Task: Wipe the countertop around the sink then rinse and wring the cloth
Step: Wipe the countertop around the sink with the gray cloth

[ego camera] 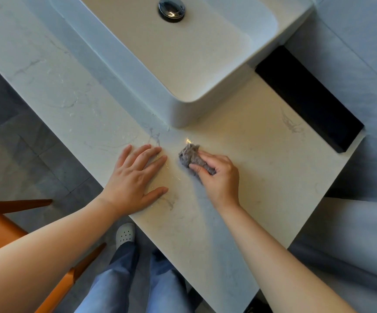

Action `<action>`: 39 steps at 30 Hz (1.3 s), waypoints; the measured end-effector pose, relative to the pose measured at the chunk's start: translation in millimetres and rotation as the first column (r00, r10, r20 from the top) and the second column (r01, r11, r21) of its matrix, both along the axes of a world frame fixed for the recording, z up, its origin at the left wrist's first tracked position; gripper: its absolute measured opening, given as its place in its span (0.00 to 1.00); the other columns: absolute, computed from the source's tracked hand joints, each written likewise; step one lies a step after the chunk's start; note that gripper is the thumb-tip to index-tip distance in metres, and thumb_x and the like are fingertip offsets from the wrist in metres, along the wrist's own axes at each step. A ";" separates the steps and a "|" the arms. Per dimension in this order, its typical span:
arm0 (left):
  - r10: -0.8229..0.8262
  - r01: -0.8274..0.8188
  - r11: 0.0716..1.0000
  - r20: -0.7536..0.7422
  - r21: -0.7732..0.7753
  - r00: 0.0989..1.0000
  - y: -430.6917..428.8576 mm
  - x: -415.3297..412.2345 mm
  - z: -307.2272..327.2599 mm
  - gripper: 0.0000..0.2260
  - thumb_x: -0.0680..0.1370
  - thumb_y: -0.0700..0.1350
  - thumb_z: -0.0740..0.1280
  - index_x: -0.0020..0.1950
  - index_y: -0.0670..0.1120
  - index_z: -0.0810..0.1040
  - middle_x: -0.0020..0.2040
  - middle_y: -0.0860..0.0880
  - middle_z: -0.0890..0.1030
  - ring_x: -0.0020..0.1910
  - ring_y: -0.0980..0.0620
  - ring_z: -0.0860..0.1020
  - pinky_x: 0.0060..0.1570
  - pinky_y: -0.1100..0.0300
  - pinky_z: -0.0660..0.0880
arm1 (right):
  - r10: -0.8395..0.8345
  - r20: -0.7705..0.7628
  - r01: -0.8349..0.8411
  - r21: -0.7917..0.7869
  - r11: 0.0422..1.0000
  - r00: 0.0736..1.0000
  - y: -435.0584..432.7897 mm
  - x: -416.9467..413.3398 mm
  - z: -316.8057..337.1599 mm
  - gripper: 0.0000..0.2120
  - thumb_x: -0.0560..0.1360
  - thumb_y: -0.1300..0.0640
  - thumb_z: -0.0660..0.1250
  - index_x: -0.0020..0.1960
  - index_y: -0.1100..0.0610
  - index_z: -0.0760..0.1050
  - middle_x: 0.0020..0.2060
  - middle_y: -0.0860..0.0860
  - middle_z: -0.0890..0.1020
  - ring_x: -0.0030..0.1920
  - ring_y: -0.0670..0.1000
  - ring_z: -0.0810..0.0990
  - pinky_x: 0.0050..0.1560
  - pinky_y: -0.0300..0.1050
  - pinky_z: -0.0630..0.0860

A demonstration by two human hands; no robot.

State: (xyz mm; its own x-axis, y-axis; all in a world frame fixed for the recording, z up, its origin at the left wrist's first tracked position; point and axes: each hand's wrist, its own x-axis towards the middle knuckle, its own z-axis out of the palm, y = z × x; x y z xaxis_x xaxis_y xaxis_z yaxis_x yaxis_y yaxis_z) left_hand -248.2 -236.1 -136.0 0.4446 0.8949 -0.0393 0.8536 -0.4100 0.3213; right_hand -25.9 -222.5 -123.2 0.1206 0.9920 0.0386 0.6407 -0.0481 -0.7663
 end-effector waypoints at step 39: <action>-0.029 0.029 0.999 0.016 -0.045 0.999 -35.6 -49.5 12.5 0.28 0.75 0.60 0.60 0.68 0.42 0.73 0.67 0.45 0.73 0.69 0.43 0.67 0.67 0.39 0.63 | -0.237 -0.192 0.242 0.003 0.970 0.952 -6.9 16.9 39.6 0.08 0.71 0.52 0.71 0.48 0.52 0.83 0.39 0.43 0.83 0.41 0.46 0.80 0.45 0.42 0.76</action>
State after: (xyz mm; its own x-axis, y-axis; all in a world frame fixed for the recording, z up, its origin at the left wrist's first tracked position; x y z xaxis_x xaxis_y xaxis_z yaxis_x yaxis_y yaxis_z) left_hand -297.7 -271.7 -123.5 0.4711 0.8791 -0.0727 0.8366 -0.4191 0.3529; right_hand -9.0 -229.4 -83.6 0.3620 0.9320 0.0180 0.4560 -0.1602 -0.8754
